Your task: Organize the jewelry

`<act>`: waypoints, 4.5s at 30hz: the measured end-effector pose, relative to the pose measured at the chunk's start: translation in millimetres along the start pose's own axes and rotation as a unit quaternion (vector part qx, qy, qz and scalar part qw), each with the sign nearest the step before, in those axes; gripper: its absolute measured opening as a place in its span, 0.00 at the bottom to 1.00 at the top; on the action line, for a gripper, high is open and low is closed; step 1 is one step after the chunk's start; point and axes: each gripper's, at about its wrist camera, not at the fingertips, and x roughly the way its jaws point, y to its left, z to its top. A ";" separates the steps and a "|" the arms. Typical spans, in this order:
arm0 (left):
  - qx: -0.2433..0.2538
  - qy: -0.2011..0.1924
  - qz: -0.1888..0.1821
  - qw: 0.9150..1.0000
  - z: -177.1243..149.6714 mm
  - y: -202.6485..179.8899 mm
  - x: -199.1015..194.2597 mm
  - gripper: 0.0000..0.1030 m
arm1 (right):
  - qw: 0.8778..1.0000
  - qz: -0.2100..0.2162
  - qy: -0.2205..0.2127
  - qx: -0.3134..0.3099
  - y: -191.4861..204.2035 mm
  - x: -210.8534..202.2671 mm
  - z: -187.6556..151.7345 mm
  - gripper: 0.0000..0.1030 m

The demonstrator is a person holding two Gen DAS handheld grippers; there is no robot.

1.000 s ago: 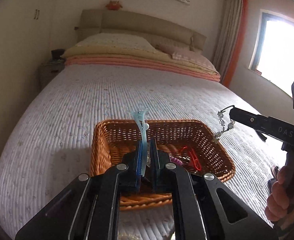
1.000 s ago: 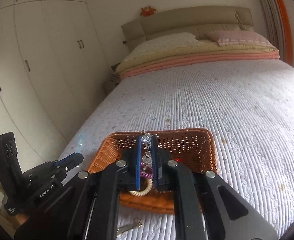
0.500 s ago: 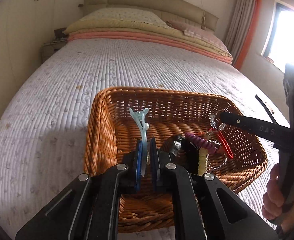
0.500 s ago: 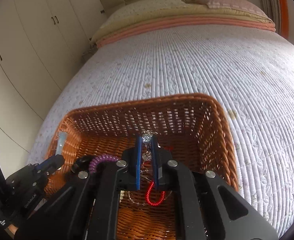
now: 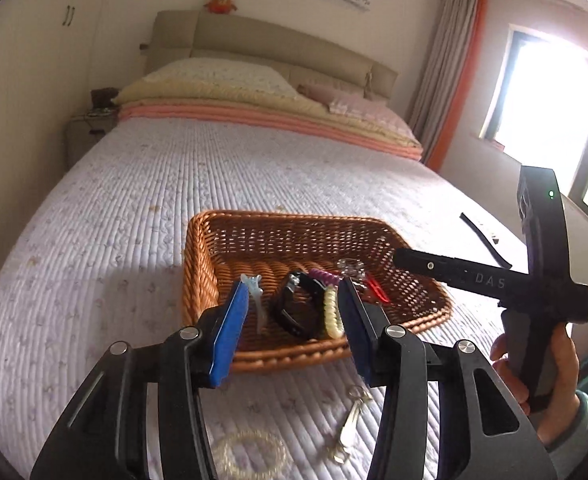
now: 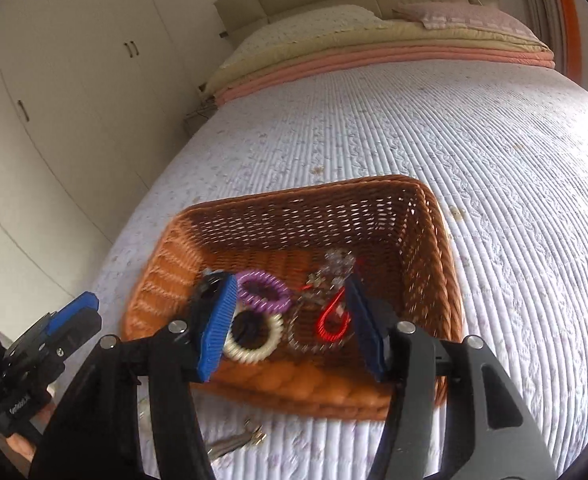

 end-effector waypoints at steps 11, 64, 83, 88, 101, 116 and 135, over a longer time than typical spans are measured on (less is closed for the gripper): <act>0.001 -0.020 -0.010 1.000 -45.4 -1.7 -67.5 0.50 | 0.999 0.017 -0.011 -0.045 46.3 -56.1 -71.8 0.51; -0.051 0.119 0.021 0.991 -107.8 60.3 1.4 0.44 | 0.994 -0.031 0.051 -0.097 41.7 -6.5 -137.6 0.31; -0.017 0.097 0.043 0.994 -110.2 47.4 -5.3 0.43 | 0.991 -0.020 0.048 -0.121 37.6 14.8 -122.0 0.13; 0.006 0.091 -0.025 0.995 -111.7 13.2 -13.9 0.43 | 0.990 -0.006 0.049 -0.134 45.1 6.8 -130.5 0.13; -0.018 0.101 0.035 0.994 -103.0 29.9 -4.2 0.35 | 0.987 0.085 0.129 -0.046 44.1 19.2 -135.6 0.13; -0.079 0.112 0.019 0.990 -108.5 64.6 -0.3 0.34 | 0.984 0.084 0.101 0.121 23.8 16.2 -130.2 0.57; -0.101 0.108 0.013 0.989 -110.1 72.9 -1.1 0.34 | 0.993 -0.034 0.114 -0.012 70.1 46.7 -118.1 0.20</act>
